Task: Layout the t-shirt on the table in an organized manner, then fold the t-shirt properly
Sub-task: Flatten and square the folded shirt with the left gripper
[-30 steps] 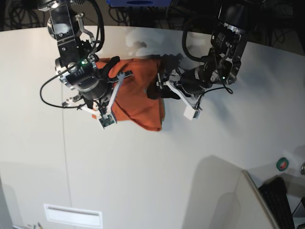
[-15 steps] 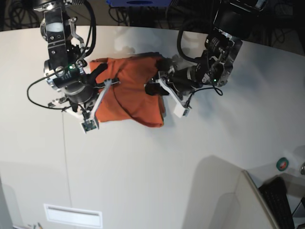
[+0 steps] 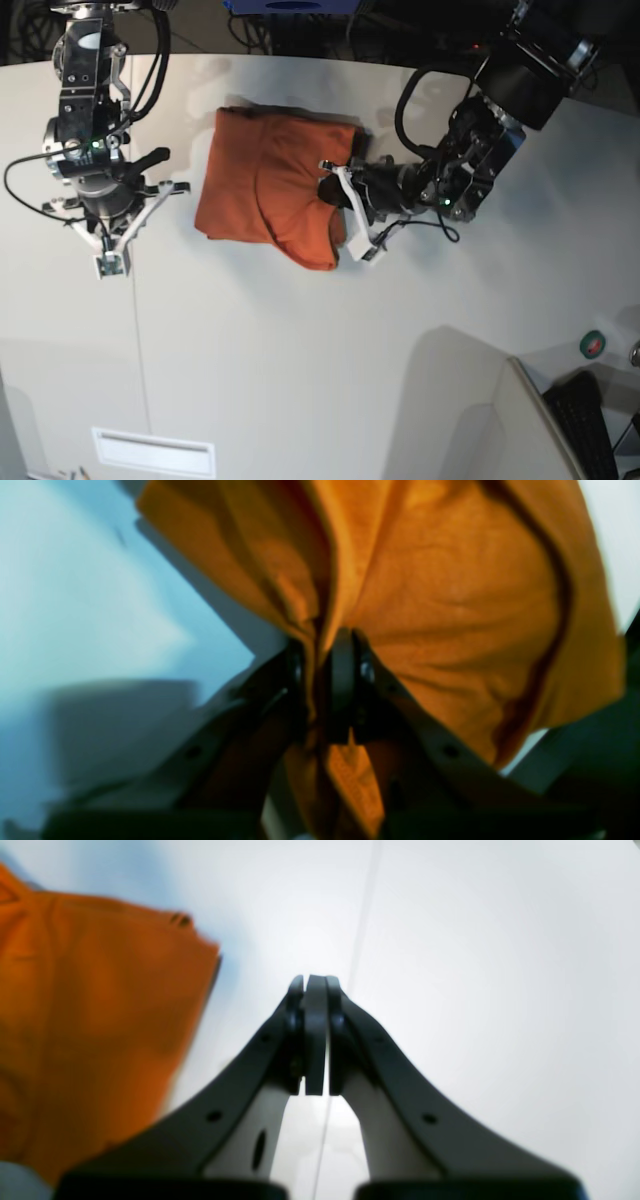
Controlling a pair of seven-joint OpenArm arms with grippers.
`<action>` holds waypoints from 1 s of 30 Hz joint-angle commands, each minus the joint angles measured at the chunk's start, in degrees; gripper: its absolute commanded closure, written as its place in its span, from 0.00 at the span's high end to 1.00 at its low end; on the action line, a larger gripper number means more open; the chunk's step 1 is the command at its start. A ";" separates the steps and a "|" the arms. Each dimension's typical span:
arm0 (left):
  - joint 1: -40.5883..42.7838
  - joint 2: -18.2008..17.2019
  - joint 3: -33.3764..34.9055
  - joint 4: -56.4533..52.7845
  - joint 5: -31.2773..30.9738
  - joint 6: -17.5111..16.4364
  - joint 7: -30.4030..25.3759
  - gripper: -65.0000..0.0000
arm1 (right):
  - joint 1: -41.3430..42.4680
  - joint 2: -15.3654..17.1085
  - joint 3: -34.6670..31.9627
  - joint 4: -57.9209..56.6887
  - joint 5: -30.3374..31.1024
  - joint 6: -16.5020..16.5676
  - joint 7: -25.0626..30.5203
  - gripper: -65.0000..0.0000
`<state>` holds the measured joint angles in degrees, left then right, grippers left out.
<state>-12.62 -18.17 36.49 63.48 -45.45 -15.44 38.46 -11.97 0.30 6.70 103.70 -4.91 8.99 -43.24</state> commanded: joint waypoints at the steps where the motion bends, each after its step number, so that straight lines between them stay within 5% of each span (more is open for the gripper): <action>1: -3.25 -1.03 3.64 0.65 0.40 0.10 0.09 0.00 | 0.67 0.19 0.82 0.87 0.03 0.02 1.09 0.00; 8: -21.97 -2.18 30.10 1.00 0.31 0.10 0.09 0.00 | 0.67 0.19 7.85 -2.65 0.03 0.02 1.09 0.00; 15: -32.96 4.94 48.51 0.91 0.57 -0.07 -0.17 0.00 | -0.03 -0.08 15.32 -5.46 0.03 0.02 1.18 0.00; 18: -34.54 8.20 48.51 0.91 5.76 -0.07 -0.26 0.00 | -0.74 -0.16 16.82 -5.28 0.03 0.02 1.18 0.00; 24: -30.76 12.94 48.51 0.74 29.41 -0.43 -0.35 0.00 | -2.32 -0.16 19.10 -5.46 0.03 0.02 1.27 0.00; 30: -27.86 14.09 48.51 0.47 39.87 -11.33 -7.12 0.00 | -2.58 -0.25 21.74 -5.46 0.03 0.02 1.27 0.00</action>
<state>-39.11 -4.51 85.54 63.51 -6.26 -27.05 31.42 -14.98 -0.36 28.08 97.36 -4.75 8.99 -43.05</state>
